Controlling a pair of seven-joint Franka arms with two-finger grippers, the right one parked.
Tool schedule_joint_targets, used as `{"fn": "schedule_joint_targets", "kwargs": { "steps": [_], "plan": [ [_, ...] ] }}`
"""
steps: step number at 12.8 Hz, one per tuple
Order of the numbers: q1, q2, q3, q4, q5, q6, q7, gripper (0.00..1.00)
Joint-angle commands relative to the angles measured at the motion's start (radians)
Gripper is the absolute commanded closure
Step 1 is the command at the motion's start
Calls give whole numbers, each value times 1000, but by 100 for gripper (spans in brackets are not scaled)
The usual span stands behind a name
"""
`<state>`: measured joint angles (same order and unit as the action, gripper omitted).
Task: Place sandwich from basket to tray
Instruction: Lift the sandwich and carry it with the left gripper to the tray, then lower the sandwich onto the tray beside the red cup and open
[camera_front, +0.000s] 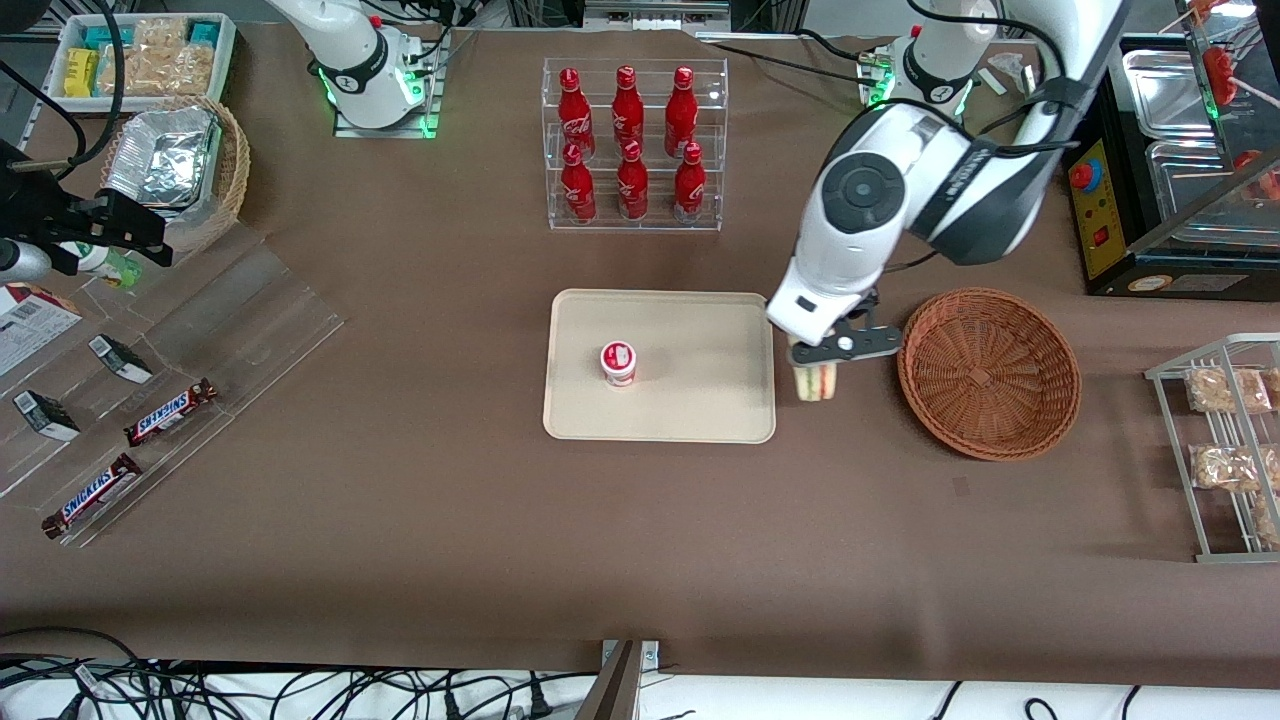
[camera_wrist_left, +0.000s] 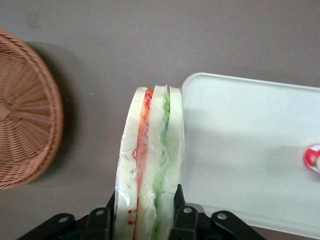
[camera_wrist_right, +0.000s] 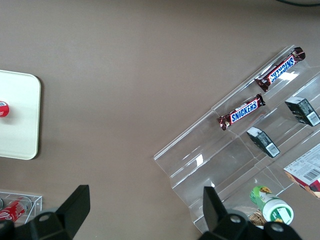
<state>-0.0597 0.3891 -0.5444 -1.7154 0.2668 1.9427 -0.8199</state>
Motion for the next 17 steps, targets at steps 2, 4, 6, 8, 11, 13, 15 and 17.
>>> {"fn": "schedule_joint_targets", "kwargs": {
  "steps": [2,4,6,8,11,13,15,17],
  "plan": [
    [-81,100,3,34,52,59,7,58],
    [-120,152,3,30,122,108,-80,58],
    [-141,200,3,28,199,137,-155,58],
    [-163,238,4,22,259,174,-221,58],
    [-175,283,3,23,353,194,-300,58],
    [-177,295,3,23,359,196,-304,58],
    [-181,295,1,23,365,196,-320,58],
    [-184,295,1,23,365,194,-323,58]
  ]
}}
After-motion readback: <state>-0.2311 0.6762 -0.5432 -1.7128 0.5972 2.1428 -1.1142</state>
